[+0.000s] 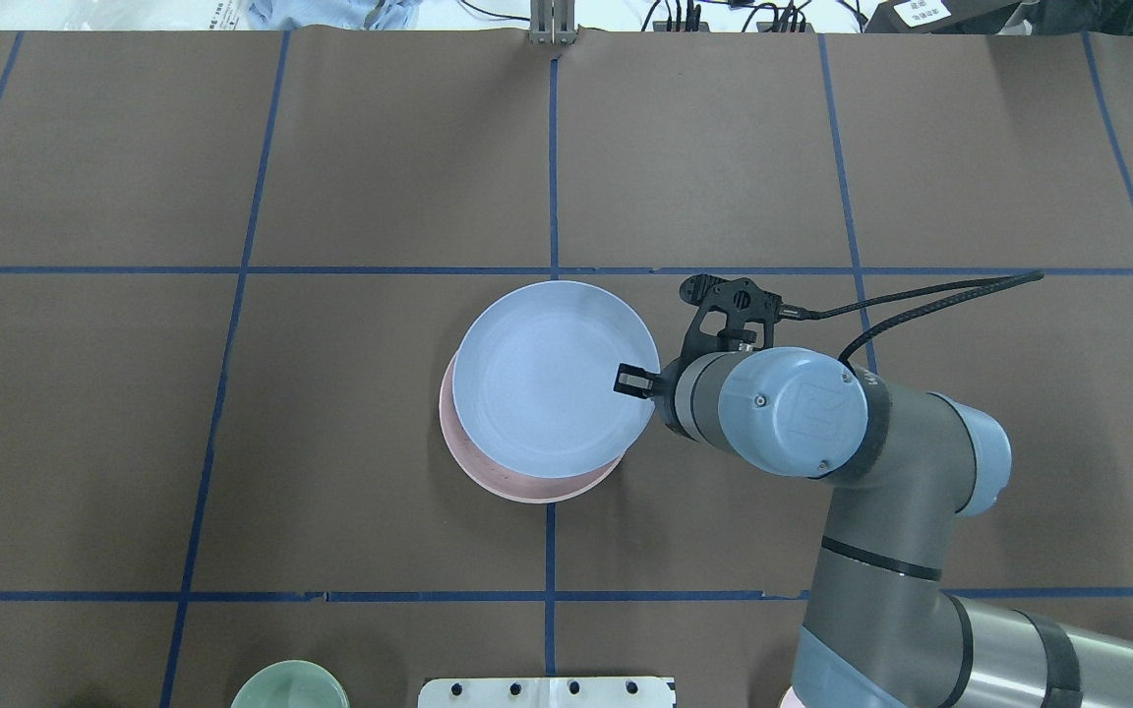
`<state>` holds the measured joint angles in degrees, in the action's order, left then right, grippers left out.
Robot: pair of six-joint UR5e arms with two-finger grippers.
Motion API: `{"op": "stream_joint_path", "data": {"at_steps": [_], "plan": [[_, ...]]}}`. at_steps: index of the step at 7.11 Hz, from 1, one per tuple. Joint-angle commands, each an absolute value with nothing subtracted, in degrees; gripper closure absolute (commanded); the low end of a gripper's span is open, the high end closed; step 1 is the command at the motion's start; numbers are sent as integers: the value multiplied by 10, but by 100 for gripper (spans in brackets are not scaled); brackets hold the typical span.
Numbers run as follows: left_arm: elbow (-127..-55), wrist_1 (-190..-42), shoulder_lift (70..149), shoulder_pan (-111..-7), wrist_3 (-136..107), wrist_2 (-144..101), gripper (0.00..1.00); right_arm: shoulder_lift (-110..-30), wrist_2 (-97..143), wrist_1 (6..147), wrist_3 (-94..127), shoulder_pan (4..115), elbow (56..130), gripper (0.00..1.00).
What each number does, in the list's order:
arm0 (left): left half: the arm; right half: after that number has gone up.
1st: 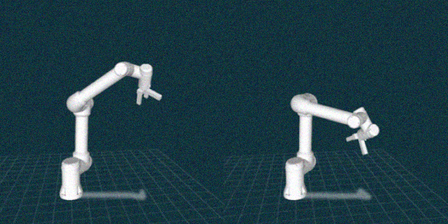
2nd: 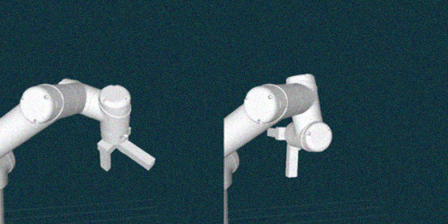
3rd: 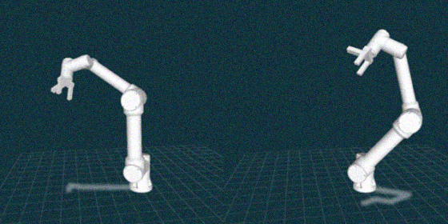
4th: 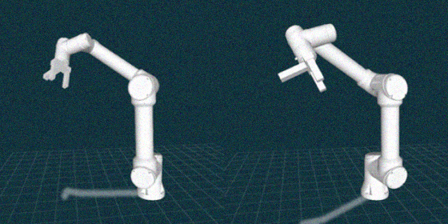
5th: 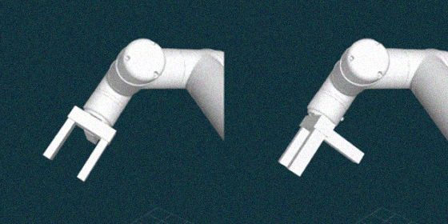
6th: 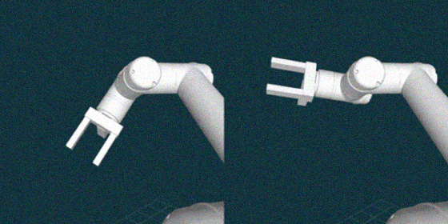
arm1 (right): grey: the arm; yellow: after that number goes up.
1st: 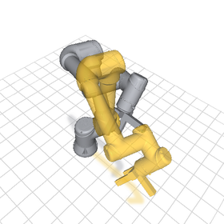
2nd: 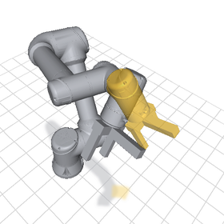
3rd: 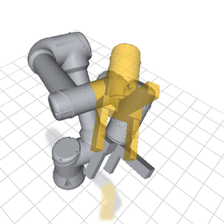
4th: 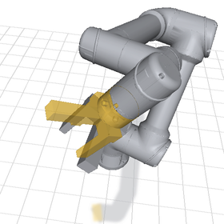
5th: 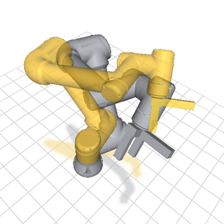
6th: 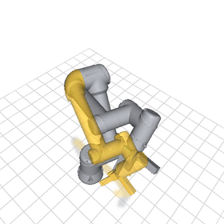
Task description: Stack three plates with pink and blue
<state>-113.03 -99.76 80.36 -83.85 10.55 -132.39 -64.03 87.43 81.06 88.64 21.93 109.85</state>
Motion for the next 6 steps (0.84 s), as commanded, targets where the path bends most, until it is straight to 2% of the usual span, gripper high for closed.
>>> {"op": "stream_joint_path", "data": {"at_steps": [1,2,4,6], "plan": [[-1130,-998,804,-838,105,-1328,0,-613,871,811,887,211,1066,5],[-1130,-998,804,-838,105,-1328,0,-600,853,814,887,203,1059,0],[-1129,-998,804,-838,105,-1328,0,-601,877,818,875,240,1066,0],[-1123,-998,804,-838,105,-1328,0,-615,1020,846,769,372,1066,0]]}}
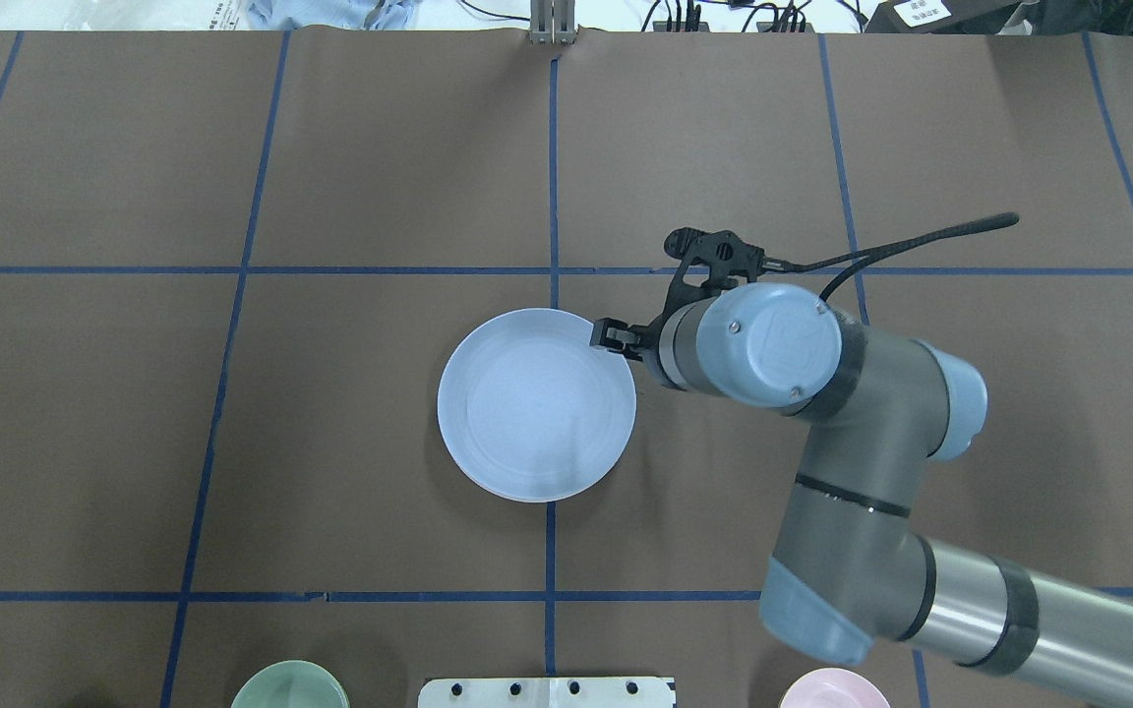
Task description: Stack three plates with pink and blue
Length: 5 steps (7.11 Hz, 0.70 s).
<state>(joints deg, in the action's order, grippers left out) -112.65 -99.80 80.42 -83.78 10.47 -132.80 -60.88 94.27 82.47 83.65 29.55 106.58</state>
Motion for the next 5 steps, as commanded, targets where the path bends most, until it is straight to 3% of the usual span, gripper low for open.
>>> {"op": "stream_joint_path", "data": {"at_steps": [1,3,5], "plan": [[-1108,-997,804,-838,104,-1328,0,-623,1096,890,659,454,1064,0],[-1041,-987,802,-839,99,-1326,0,-700,1227,908,392,617,1056,0],[-1015,-928,810,-840,98,-1326,0,-749,1281,905,130,747,973,0]]}}
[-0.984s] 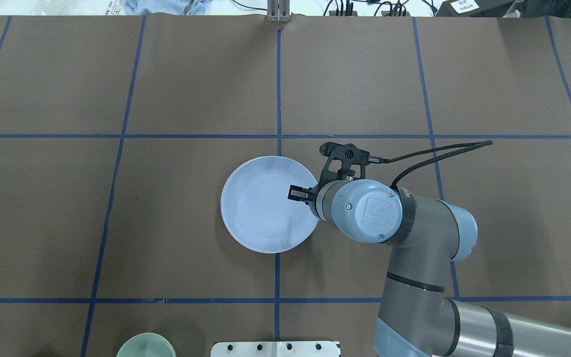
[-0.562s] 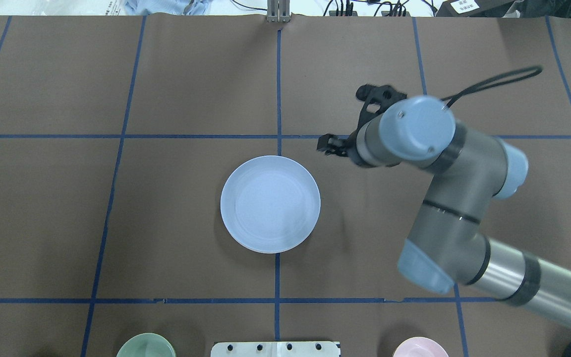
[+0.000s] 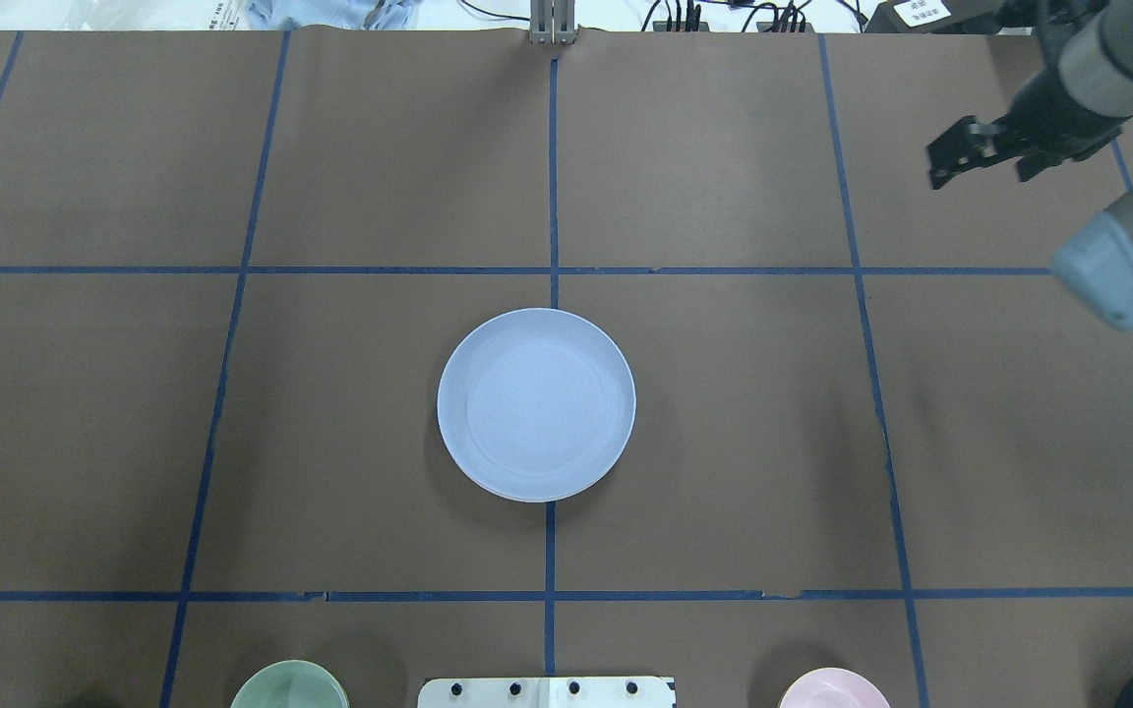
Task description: Stack three plates with pink and blue
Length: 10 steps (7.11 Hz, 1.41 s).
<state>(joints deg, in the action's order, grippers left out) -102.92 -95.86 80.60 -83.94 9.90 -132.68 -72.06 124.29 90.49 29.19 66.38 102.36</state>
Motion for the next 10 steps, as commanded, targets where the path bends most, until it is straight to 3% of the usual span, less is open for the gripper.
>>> {"op": "stream_joint_path", "data": {"at_steps": [1,4,7,9,10], "plan": [[-1018,-899,808,-849,99,-1326,0,-767,1313,905,13,815,929,0],[-1031,-853,806,-915,123,-1318,0,-825,1325,901,-211,934,827,0],[-1029,-865,806,-917,120,-1320,0,-929,1323,827,-178,957,830,0],[-1030,-868,804,-918,119,-1320,0,-925,1325,851,-134,957,863,0],[-1030,-867,802,-918,118,-1319,0,-902,1318,928,-134,955,889,0]]}}
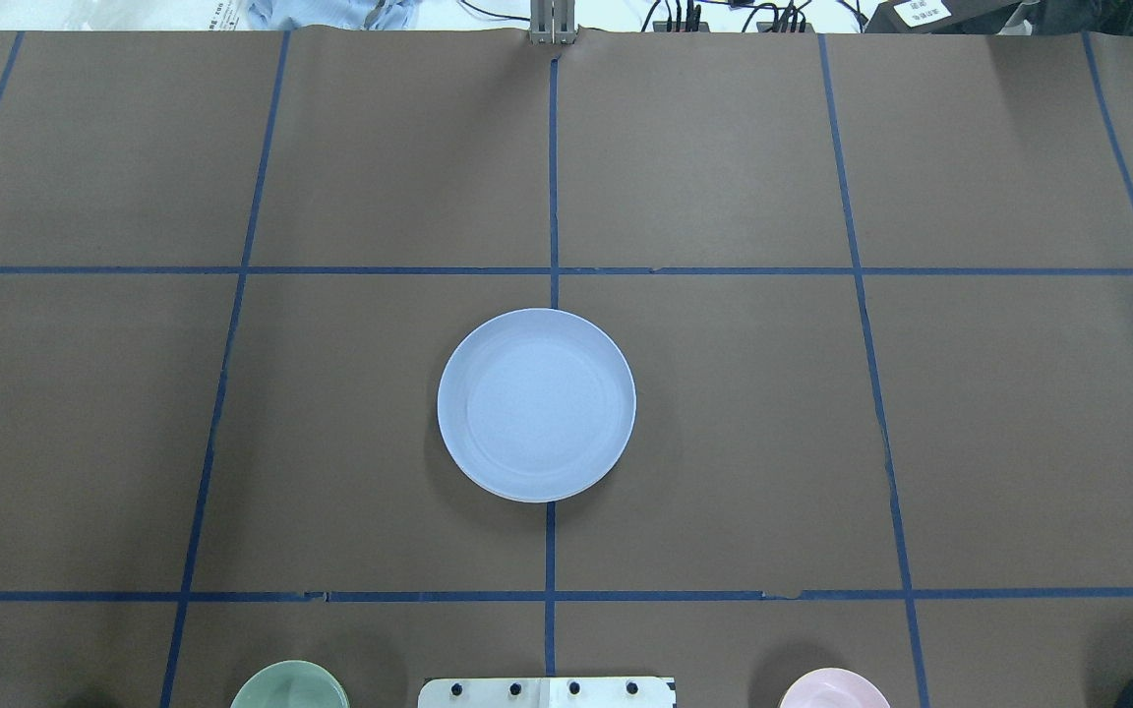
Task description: Stack three plates with pink and blue
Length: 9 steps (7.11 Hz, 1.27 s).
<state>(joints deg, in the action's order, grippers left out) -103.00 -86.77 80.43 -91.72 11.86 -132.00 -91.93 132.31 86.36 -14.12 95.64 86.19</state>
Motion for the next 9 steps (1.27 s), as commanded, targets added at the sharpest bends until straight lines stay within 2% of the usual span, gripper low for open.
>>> {"op": "stream_joint_path", "data": {"at_steps": [1,2,6,9], "plan": [[-1023,-867,802,-918,118,-1320,0,-902,1307,989,-134,953,943,0],[-1024,-867,800,-918,118,-1319,0,-902,1263,1032,-112,934,987,0],[-1027,-867,798,-918,118,-1319,0,-949,1254,983,-112,927,985,0],[-1024,-867,798,-918,117,-1319,0,-950,1254,983,-112,926,984,0]]}}
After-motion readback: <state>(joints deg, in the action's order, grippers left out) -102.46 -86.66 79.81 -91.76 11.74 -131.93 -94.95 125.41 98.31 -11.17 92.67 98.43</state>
